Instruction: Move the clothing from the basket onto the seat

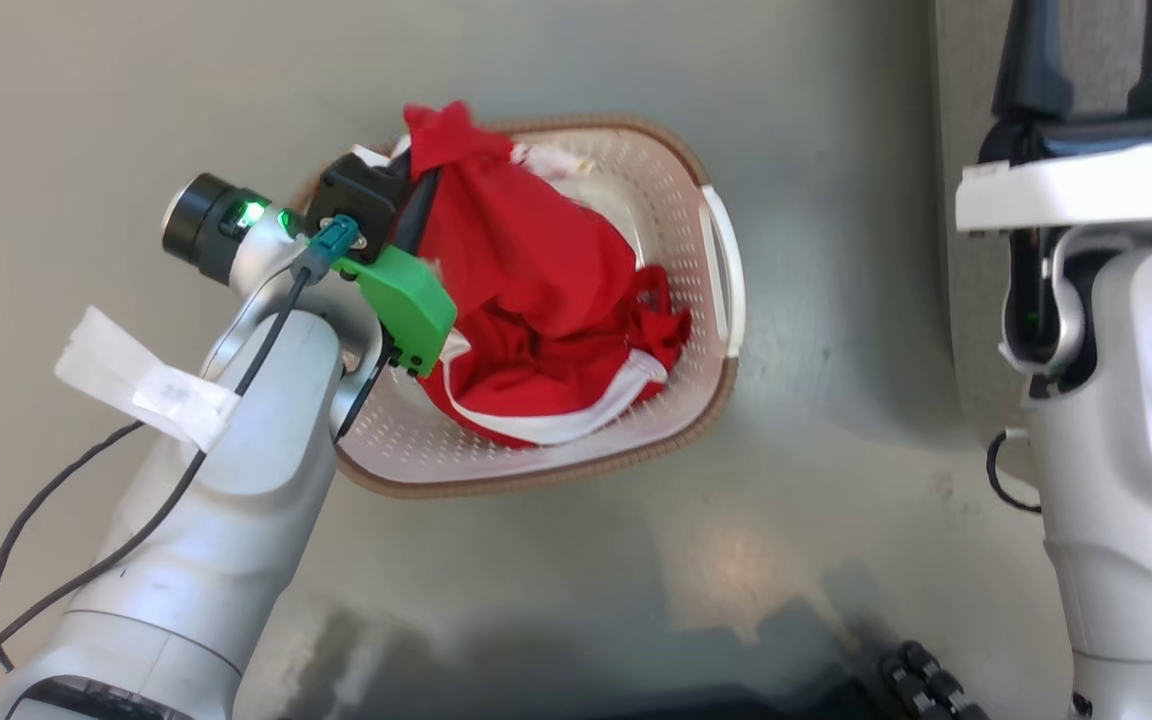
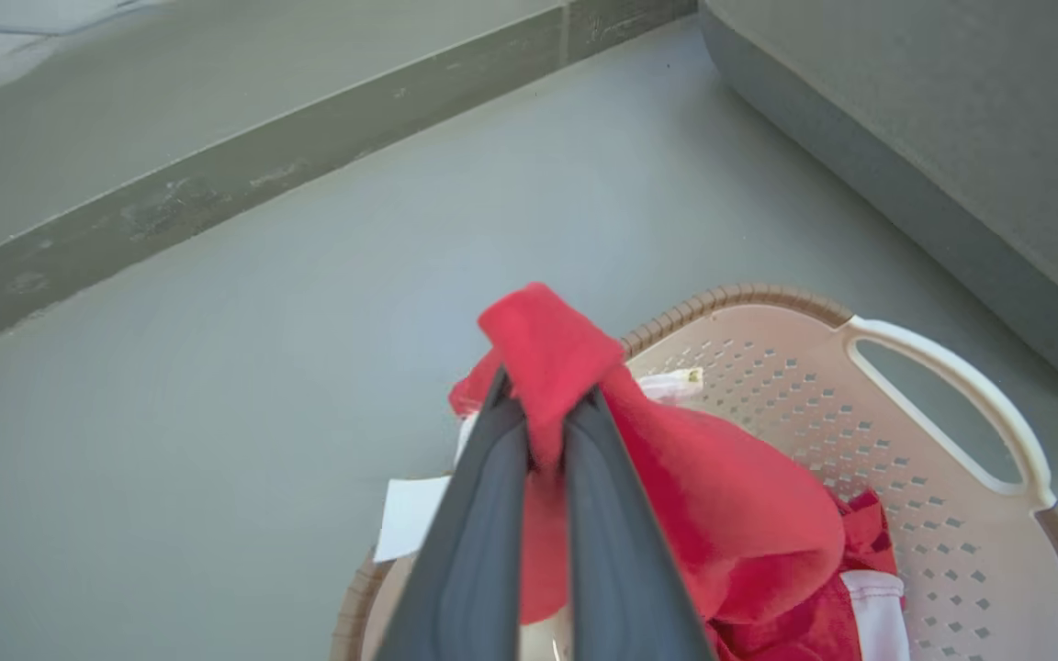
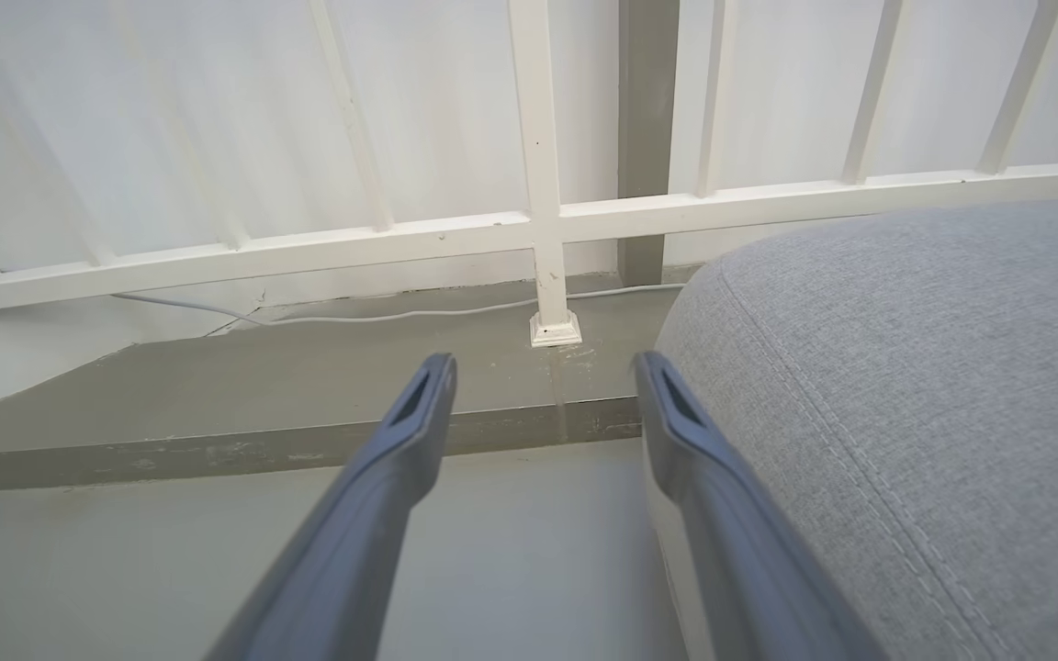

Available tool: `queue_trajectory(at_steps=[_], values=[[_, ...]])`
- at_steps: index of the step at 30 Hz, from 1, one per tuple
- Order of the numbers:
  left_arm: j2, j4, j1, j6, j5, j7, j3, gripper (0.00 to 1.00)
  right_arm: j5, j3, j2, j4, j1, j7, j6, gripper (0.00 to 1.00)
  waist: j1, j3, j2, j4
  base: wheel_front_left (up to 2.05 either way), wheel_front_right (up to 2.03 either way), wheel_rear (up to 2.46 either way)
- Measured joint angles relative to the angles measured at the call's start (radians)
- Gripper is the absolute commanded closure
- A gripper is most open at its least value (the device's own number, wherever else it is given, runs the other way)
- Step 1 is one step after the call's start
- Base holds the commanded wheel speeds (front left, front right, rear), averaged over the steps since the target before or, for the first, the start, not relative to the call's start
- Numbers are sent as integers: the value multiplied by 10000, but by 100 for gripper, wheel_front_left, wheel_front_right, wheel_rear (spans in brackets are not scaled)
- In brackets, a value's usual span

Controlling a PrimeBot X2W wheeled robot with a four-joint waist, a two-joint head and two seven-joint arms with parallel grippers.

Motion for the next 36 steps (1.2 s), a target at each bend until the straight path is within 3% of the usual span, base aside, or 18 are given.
queue_trajectory(at_steps=[19, 36], values=[[-31, -819, -36, 0, -999, 0, -40, 100, -4, -541, 13, 1135, 1455, 0, 265, 0, 0, -2702, 0, 752, 0, 0, 0], [159, -859, -330, 0, -1728, 228, -506, 100, 301, -180, 42, 1975, 2858, 2, 449, 0, 0, -5162, 0, 944, 0, 0, 0]])
